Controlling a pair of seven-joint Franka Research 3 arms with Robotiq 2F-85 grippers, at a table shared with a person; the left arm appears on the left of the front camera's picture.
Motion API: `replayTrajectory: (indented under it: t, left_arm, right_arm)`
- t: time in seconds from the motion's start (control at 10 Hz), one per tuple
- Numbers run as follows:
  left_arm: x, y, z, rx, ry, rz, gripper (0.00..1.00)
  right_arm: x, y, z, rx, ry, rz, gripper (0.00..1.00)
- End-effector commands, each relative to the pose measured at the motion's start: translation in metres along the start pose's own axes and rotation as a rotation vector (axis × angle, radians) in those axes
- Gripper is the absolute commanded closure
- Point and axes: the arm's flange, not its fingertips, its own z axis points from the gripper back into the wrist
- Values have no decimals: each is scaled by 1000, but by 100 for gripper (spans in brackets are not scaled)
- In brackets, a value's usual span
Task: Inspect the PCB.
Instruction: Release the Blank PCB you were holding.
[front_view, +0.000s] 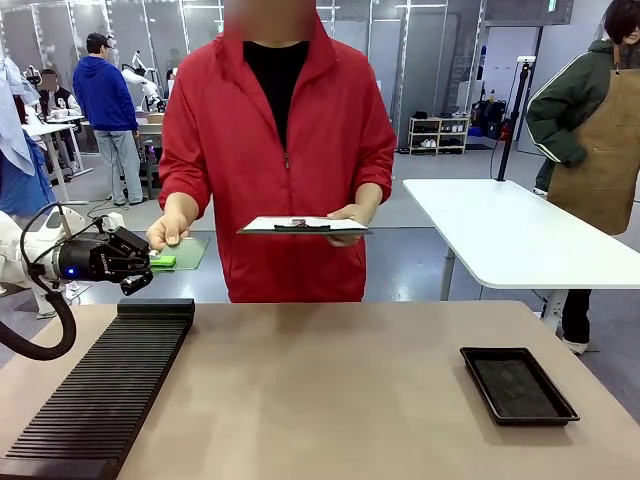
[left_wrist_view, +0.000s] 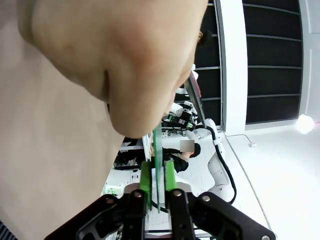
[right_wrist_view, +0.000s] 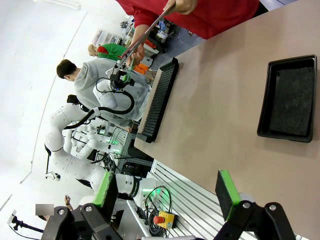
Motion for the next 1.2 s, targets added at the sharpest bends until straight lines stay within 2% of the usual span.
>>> replayTrajectory:
  t: [0.0, 0.1, 0.2, 0.3, 0.4, 0.5, 0.6, 1.1]
  left_arm:
    - [-1, -4, 1, 1, 1, -14, 28]
    - [-2, -4, 2, -1, 0, -9, 60]
    - [-3, -5, 3, -1, 2, -4, 0]
    - [-3, -5, 3, -5, 2, -4, 27]
    - [-3, -6, 2, -13, 5, -5, 0]
    - [-3, -6, 1, -14, 10, -3, 28]
    - [-3, -6, 1, -16, 8, -3, 0]
    - [0, -2, 1, -4, 1, -2, 0]
  right_arm:
    - [2, 1, 1, 13, -7, 20, 0]
    - [2, 1, 1, 13, -7, 20, 0]
    - [2, 1, 1, 13, -7, 20, 0]
    - [2, 1, 1, 13, -7, 20, 0]
    - [2, 1, 1, 13, -7, 20, 0]
    - [2, 1, 1, 13, -7, 20, 0]
    - [2, 1, 1, 13, -7, 20, 0]
    - [2, 1, 1, 13, -7, 20, 0]
